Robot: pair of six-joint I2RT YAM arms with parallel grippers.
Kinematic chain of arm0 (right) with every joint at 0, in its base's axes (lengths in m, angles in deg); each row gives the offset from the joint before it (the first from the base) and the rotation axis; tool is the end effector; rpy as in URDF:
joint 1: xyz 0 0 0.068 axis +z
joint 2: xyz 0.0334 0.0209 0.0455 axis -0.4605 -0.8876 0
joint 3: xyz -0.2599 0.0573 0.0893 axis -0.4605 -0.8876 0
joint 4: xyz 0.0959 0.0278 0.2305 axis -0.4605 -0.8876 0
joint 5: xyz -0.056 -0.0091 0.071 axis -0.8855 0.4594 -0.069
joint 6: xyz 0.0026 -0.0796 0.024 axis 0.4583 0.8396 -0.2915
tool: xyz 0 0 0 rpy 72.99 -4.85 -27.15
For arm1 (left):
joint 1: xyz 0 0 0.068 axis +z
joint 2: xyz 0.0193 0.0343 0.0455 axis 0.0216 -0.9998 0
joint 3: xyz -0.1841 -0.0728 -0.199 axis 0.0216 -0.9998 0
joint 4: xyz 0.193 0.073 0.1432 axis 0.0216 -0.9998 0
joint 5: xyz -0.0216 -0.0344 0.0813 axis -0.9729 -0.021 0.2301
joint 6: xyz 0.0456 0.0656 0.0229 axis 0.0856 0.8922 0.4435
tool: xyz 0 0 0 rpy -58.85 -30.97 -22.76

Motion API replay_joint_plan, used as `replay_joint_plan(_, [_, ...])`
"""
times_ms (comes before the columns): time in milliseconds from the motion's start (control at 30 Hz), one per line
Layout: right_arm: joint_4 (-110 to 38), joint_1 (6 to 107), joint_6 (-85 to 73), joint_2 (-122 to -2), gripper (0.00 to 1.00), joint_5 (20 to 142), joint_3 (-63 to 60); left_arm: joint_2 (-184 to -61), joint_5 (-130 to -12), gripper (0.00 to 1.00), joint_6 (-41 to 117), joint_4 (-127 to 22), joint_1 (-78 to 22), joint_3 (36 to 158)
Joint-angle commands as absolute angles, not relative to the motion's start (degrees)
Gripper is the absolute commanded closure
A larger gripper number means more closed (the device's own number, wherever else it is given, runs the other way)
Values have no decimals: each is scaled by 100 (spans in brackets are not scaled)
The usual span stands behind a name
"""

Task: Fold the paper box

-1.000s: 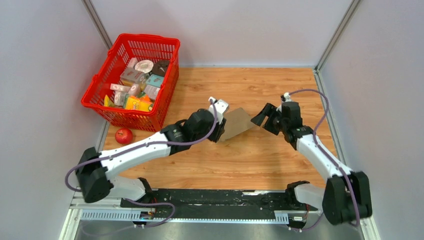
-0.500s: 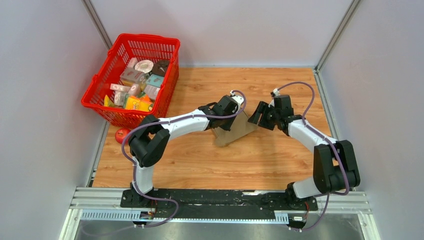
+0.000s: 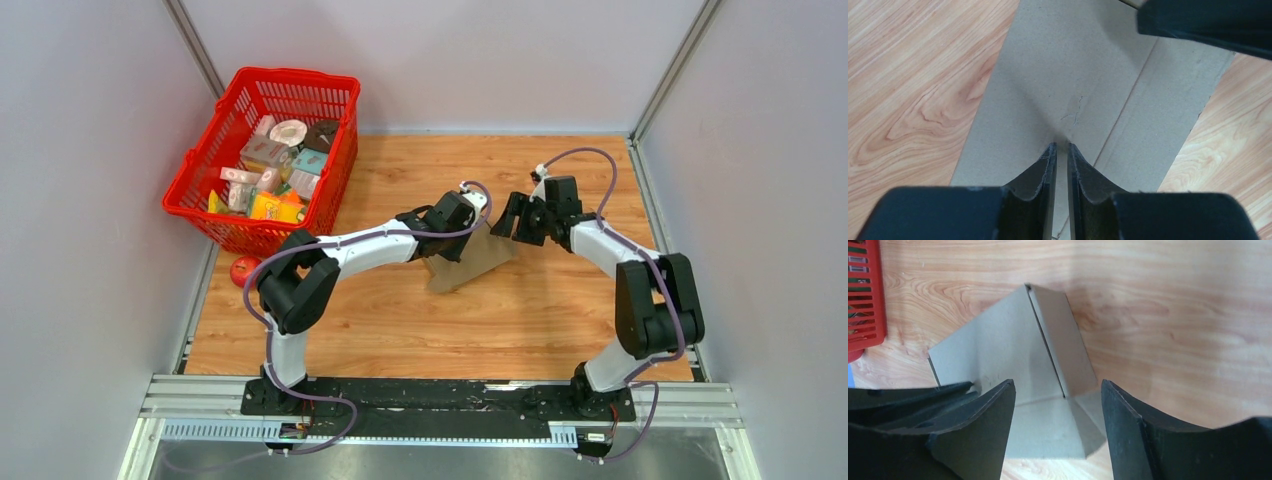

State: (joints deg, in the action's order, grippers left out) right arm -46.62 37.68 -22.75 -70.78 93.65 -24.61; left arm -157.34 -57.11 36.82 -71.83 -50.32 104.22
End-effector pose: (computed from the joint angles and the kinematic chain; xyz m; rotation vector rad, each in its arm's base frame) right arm 0.3273 0.0854 0.1864 0.1167 2.4564 0.7017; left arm 0.2958 -0.3302 0.1899 0.7096 2.3370 -0.3753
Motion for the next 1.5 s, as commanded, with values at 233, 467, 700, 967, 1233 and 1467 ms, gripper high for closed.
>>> replay_joint_plan(233, [-4526, 3639, -1365, -8367, 64, 10579, -1284, -15361, -6069, 78, 3841, -7195, -4879, 10316])
replay_joint_plan(467, [-4140, 3481, -1690, -8570, 74, 10790, -1590, -14799, -6087, 60, 3622, -7090, -4721, 9904])
replay_joint_plan(700, [-3647, 3112, -2121, -8596, 85, 10913, -2091, -13359, -5920, 29, 2552, -6694, -4458, 8673])
replay_joint_plan(967, [-3198, 2962, -2359, -8693, 85, 11327, -2241, -13083, -6763, 27, 1189, -5508, -3930, 7916])
replay_joint_plan(1233, [-3067, 2953, -2402, -8649, 84, 11353, -2276, -12962, -6913, 26, 387, -4330, -3842, 7574])
replay_joint_plan(1467, [-2996, 3041, -2420, -8579, 83, 11362, -2259, -12443, -6465, 25, 264, -4699, -3657, 7442])
